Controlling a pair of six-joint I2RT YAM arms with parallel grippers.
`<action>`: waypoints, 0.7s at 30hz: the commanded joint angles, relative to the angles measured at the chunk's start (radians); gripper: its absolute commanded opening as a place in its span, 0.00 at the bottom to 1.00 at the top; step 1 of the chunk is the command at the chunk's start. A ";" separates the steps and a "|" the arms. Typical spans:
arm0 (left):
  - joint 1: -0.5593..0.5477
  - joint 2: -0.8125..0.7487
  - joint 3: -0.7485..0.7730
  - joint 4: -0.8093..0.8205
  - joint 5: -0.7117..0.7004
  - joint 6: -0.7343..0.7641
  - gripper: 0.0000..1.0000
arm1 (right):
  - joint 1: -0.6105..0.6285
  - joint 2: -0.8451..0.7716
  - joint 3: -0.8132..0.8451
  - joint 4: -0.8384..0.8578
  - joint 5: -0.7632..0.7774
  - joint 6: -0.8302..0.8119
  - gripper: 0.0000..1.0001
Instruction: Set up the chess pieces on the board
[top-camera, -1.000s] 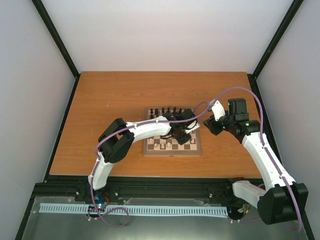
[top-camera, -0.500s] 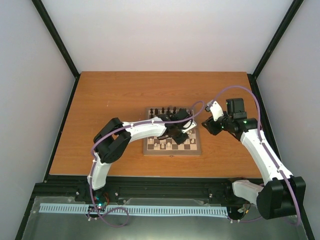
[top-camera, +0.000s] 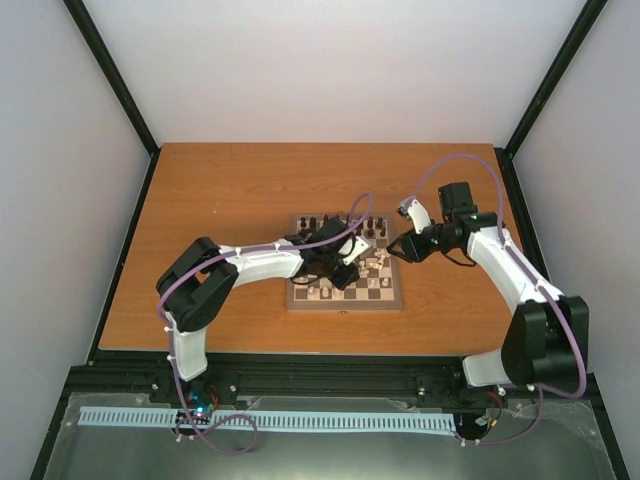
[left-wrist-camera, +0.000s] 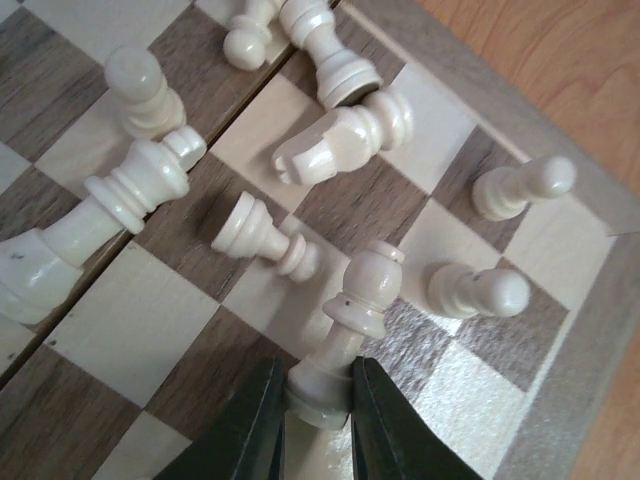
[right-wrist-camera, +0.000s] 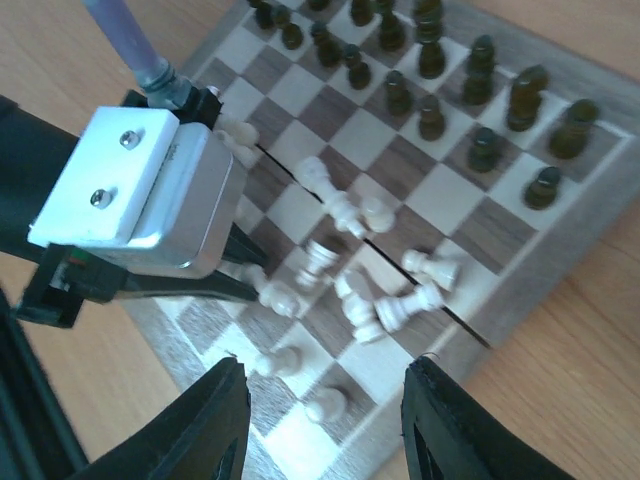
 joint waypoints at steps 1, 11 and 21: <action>0.011 -0.051 -0.032 0.150 0.115 -0.062 0.16 | -0.006 0.093 0.070 -0.069 -0.175 0.024 0.43; 0.050 -0.123 -0.145 0.343 0.171 -0.186 0.17 | -0.003 0.260 0.157 -0.122 -0.261 0.064 0.43; 0.051 -0.148 -0.181 0.417 0.187 -0.230 0.17 | 0.023 0.372 0.185 -0.136 -0.310 0.079 0.41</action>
